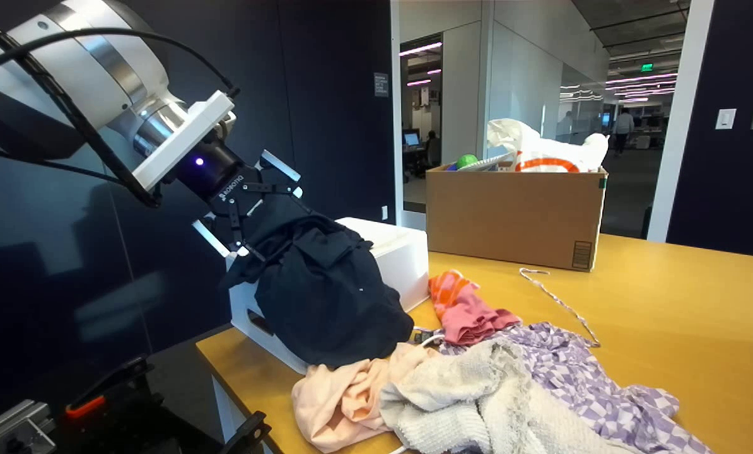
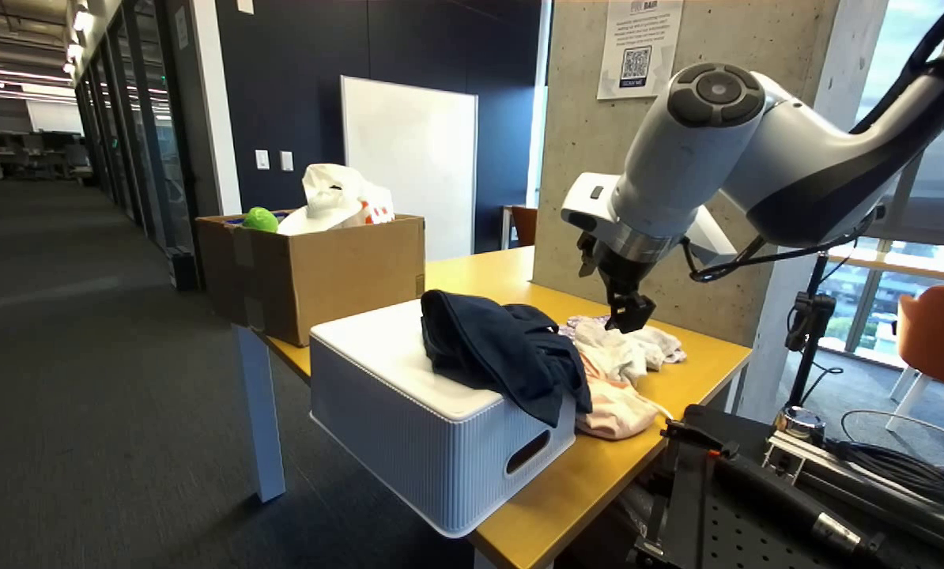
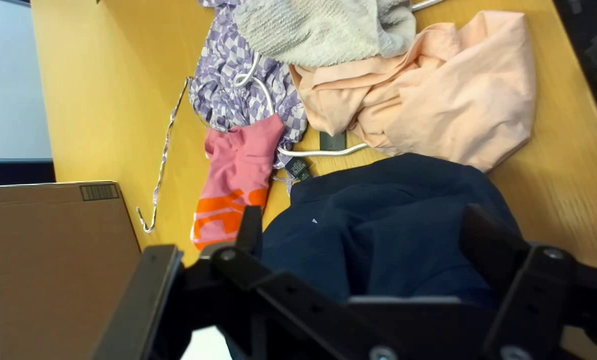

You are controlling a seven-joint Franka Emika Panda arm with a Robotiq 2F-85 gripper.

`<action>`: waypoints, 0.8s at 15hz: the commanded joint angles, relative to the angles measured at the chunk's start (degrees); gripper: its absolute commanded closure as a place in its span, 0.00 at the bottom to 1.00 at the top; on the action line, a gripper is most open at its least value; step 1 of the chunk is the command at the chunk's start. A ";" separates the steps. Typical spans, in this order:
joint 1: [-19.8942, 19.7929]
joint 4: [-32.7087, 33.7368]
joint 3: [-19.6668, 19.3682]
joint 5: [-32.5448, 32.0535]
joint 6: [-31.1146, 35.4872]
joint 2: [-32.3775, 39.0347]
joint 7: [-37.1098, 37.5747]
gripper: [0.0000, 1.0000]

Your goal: Flip and spread the laundry on top of the laundry basket

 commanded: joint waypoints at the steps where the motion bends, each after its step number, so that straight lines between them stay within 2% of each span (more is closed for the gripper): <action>1: -0.46 4.85 -0.97 -8.22 0.95 7.63 7.94 0.00; 6: -0.06 10.27 -1.01 -15.05 -0.02 14.63 15.29 0.00; 12: 0.09 13.47 -0.57 -16.68 -0.38 15.82 16.90 0.00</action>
